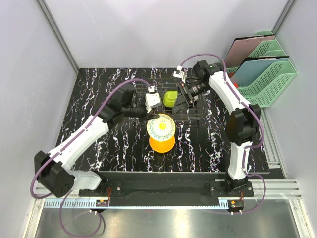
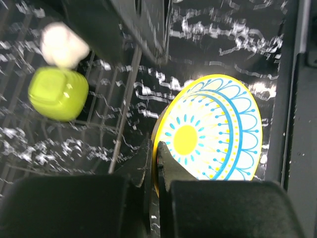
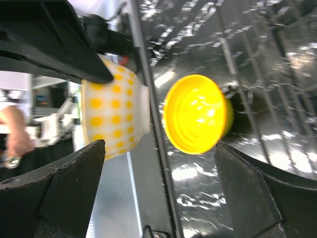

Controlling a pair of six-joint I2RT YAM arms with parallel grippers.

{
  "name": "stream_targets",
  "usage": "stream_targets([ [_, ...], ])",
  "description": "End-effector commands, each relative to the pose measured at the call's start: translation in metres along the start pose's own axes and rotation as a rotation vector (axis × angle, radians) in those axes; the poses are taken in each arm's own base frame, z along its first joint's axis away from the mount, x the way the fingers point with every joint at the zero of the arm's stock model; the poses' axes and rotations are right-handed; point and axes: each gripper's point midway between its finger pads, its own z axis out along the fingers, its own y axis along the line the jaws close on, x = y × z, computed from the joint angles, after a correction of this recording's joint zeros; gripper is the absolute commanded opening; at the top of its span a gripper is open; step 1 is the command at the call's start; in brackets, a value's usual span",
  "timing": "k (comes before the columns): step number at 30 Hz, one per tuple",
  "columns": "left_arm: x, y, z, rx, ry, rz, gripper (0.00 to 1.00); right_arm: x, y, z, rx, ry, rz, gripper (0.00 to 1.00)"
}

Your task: Load the bowls into the dish rack

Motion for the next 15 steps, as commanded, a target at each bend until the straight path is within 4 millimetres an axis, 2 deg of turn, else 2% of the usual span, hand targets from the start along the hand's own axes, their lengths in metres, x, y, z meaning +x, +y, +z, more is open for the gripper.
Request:
stream_targets([
  [1,-0.044,-0.013,-0.016,0.041,-0.134,0.07,0.0,0.017,0.066,-0.01,-0.212,0.004,0.258,1.0],
  [6,-0.039,-0.013,-0.016,0.056,-0.143,0.075,0.0,0.003,0.081,-0.015,-0.285,-0.056,0.263,1.0],
  [11,-0.031,-0.01,-0.015,0.063,-0.135,0.103,0.0,0.012,0.09,-0.012,-0.329,-0.063,0.296,1.0],
  [15,-0.036,-0.006,-0.017,0.073,-0.153,0.099,0.0,0.025,0.083,-0.005,-0.303,-0.02,0.313,1.0],
])
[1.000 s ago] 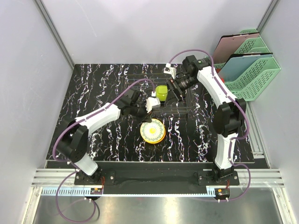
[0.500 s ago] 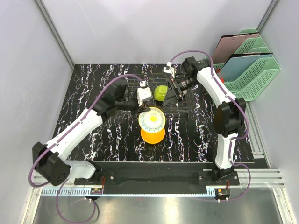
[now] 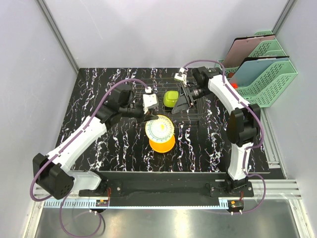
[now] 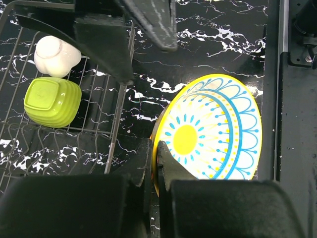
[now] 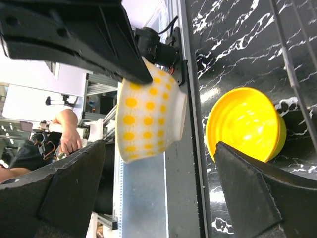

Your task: Load the bowls into the dish rack

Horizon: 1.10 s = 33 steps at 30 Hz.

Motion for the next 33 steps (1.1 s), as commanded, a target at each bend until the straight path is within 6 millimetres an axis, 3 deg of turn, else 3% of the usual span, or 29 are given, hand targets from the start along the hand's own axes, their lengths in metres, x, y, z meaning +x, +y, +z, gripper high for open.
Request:
stream_targets([
  [1,-0.027,0.003,-0.003,0.037,-0.097,0.066,0.0,0.032,0.045,-0.002,-0.051,0.052,0.254,1.0],
  [6,-0.037,0.0,-0.001,0.089,-0.116,0.038,0.0,0.048,0.042,0.011,-0.088,0.081,0.294,1.0],
  [12,-0.033,0.004,0.003,0.09,-0.103,0.02,0.0,0.049,0.058,0.027,-0.137,0.106,0.256,1.0],
  [22,-0.034,0.01,0.006,0.083,-0.09,0.018,0.0,0.059,0.066,0.05,-0.172,0.177,0.267,1.0],
  [29,-0.029,0.01,0.005,0.074,-0.077,0.027,0.0,0.061,0.074,0.049,-0.173,0.182,0.246,0.99],
  [33,-0.027,0.01,0.005,0.07,-0.072,0.03,0.0,0.06,0.073,0.048,-0.174,0.175,0.244,0.93],
])
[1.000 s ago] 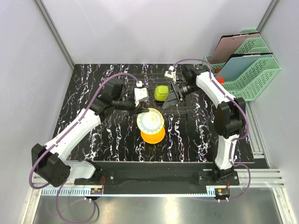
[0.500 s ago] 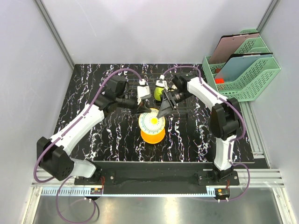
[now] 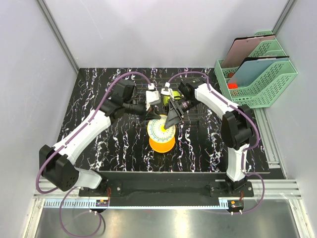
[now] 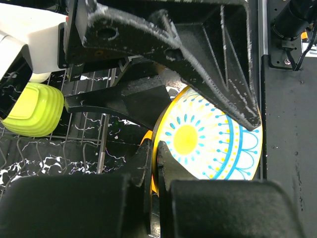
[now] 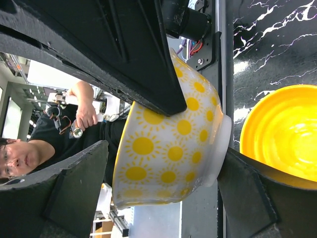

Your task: Load the bowls into the dish rack

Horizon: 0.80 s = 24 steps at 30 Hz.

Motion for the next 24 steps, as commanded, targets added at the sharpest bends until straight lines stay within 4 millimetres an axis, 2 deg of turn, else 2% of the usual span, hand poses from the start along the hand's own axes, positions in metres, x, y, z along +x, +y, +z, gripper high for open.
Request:
stream_targets([
  [1,-0.029,0.006,-0.007,-0.025,-0.069,0.092,0.0,0.012,0.055,-0.003,-0.067,0.008,0.198,0.93],
  [4,-0.029,0.008,-0.009,-0.042,-0.065,0.099,0.0,0.007,0.049,-0.006,-0.082,-0.02,0.227,0.92],
  [9,-0.03,0.007,-0.014,-0.068,-0.064,0.136,0.0,-0.003,0.042,-0.015,-0.092,-0.062,0.248,0.97],
  [12,-0.031,0.006,-0.018,-0.082,-0.07,0.149,0.0,-0.008,0.044,-0.02,-0.099,-0.084,0.243,0.98],
  [21,-0.039,0.002,-0.019,-0.071,-0.099,0.158,0.0,-0.003,0.043,-0.007,-0.121,-0.056,0.26,0.99],
  [24,-0.041,0.001,-0.019,-0.071,-0.102,0.164,0.0,-0.003,0.045,-0.002,-0.132,-0.043,0.26,0.95],
])
